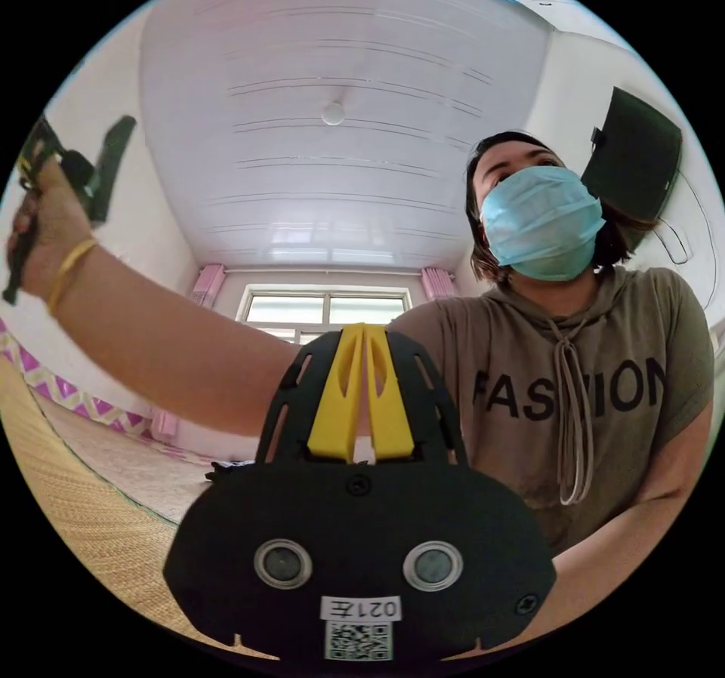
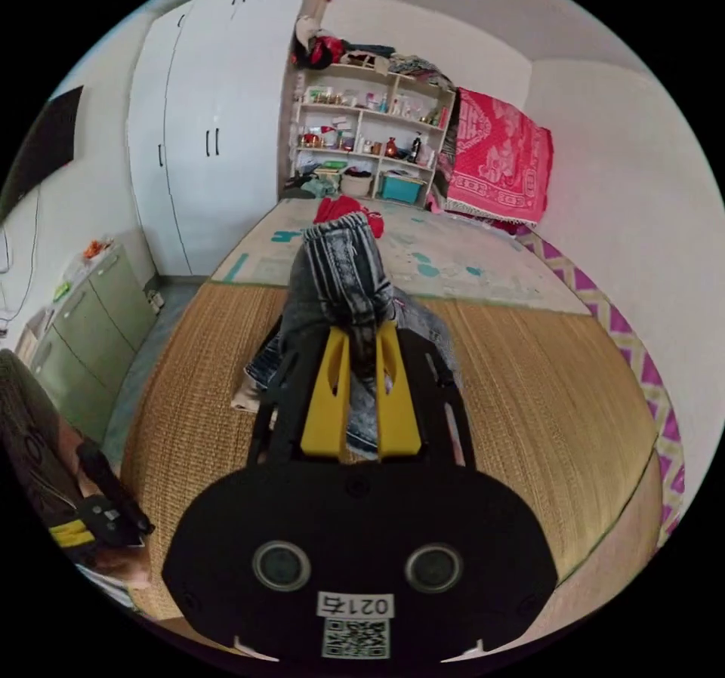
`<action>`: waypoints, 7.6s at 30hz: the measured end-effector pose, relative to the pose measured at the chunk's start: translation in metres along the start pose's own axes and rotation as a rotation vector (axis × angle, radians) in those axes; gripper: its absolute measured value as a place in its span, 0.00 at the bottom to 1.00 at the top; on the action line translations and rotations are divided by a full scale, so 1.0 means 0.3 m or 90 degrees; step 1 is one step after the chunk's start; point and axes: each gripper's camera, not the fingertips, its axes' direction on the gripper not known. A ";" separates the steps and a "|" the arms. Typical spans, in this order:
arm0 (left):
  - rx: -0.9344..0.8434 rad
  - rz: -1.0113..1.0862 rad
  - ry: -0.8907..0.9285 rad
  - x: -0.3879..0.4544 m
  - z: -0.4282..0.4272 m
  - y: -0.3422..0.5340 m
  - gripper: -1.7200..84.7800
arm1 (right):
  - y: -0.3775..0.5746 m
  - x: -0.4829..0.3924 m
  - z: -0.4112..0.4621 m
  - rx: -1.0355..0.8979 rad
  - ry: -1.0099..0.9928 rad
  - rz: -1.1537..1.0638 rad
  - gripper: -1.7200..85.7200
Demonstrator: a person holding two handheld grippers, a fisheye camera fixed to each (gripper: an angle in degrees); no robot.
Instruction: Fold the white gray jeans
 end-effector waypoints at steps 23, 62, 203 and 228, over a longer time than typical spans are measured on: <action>-0.256 -0.422 -0.551 -0.878 0.207 0.092 0.01 | 1.515 -0.782 -0.402 -0.338 0.233 0.285 0.10; -0.659 -0.354 -0.578 -1.445 1.541 0.042 0.01 | 2.609 -1.533 -0.176 0.129 0.479 0.854 0.10; -0.911 -0.128 -0.617 -1.609 0.640 0.537 0.01 | 1.987 -1.484 1.101 -0.245 0.202 0.083 0.01; -0.818 -0.075 -0.536 -1.261 0.567 0.082 0.01 | 2.088 -1.919 0.951 -0.215 0.223 0.095 0.01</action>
